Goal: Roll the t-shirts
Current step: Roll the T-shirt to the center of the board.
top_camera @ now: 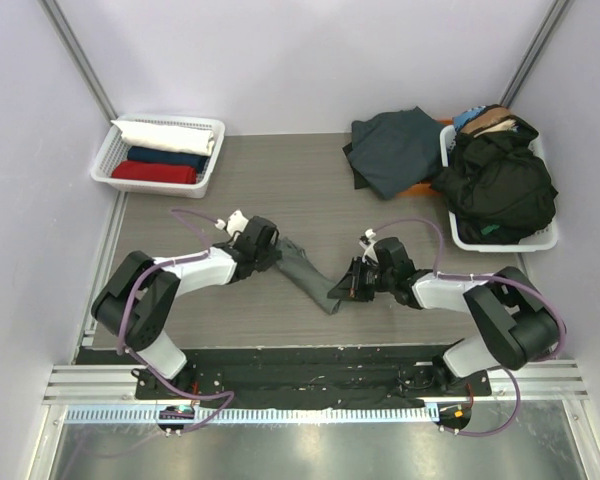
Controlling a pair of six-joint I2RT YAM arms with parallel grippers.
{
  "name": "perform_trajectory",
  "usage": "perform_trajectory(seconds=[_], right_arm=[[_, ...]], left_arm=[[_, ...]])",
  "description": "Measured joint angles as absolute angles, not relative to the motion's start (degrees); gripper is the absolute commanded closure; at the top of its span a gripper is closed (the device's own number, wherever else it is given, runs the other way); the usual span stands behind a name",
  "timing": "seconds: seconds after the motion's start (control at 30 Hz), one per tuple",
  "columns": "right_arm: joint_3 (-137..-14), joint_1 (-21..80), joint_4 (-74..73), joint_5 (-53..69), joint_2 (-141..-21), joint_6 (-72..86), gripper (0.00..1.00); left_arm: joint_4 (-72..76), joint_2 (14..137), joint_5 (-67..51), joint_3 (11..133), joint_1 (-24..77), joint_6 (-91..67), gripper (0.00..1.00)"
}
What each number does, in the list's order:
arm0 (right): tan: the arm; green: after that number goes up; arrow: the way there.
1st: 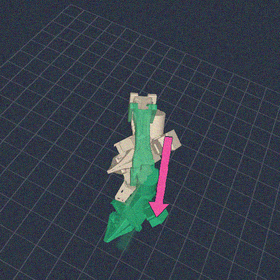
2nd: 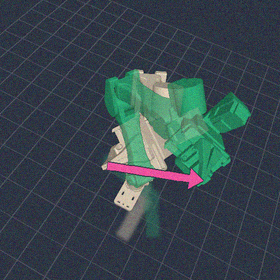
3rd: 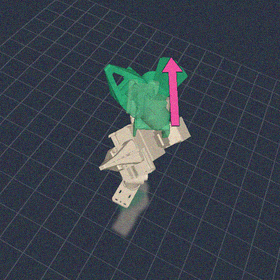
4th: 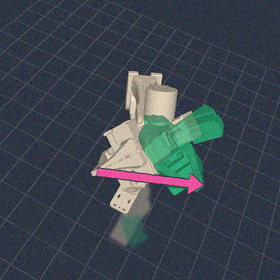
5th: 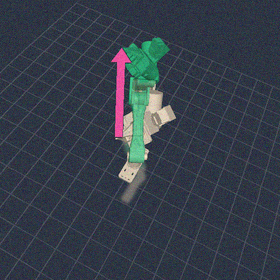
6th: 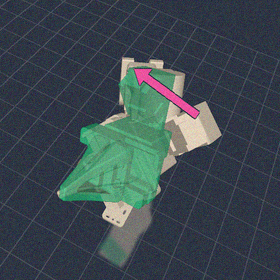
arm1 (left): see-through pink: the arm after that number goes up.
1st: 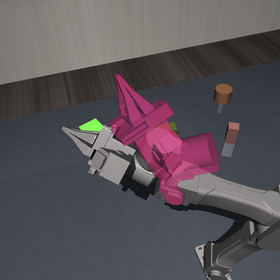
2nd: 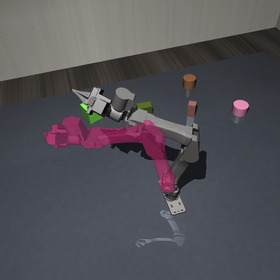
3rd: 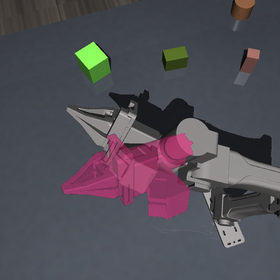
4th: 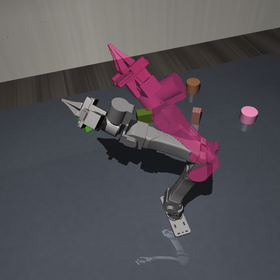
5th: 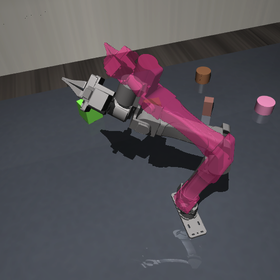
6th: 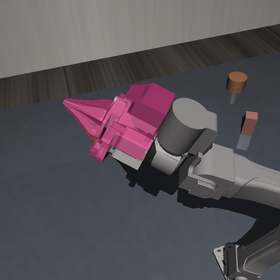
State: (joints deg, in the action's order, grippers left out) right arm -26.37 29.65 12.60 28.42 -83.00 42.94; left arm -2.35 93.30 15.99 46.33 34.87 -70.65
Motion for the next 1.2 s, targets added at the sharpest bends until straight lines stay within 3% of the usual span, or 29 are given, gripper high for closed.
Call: perform_trajectory(seconds=[0.2, 0.3, 0.4, 0.43, 0.53, 0.67, 0.8, 0.87, 0.9, 1.2], right_arm=[[-25.0, 25.3, 18.7, 34.4, -87.7, 47.8, 0.99], [-27.0, 23.4, 18.7, 37.9, -91.6, 48.3, 0.93], [-30.1, 23.0, 17.5, 39.6, -94.3, 48.3, 0.77], [-30.7, 23.0, 16.9, 39.6, -94.5, 48.3, 0.64], [-32.9, 22.9, 13.6, 38.3, -94.3, 47.8, 0.54], [-34.3, 22.9, 8.4, 34.0, -90.7, 46.8, 0.44], [-34.3, 22.7, 2.2, 27.9, -84.9, 46.0, 0.41], [-34.3, 22.7, -0.5, 25.2, -82.8, 45.6, 0.33], [-34.3, 22.7, -1.7, 24.0, -81.9, 45.4, 0.22], [-33.0, 22.9, -4.3, 20.9, -78.6, 45.0, 0.15]], left_arm=[[-0.6, 89.9, 17.0, 41.6, 35.0, -73.7, 1.0], [2.1, 87.7, 18.0, 38.0, 35.2, -76.0, 1.0], [4.3, 86.8, 19.9, 36.0, 35.3, -78.1, 1.0], [4.8, 86.7, 20.5, 35.6, 35.3, -78.7, 1.0], [6.2, 86.2, 22.3, 34.2, 35.8, -80.4, 1.0], [6.5, 84.6, 24.2, 32.5, 36.5, -81.6, 1.0], [6.7, 83.9, 26.1, 31.6, 37.1, -82.2, 1.0], [6.9, 83.9, 26.5, 31.5, 37.1, -82.3, 1.0], [7.0, 83.9, 26.6, 31.5, 37.2, -82.3, 1.0], [7.1, 83.9, 27.2, 31.5, 37.8, -82.0, 1.0]])
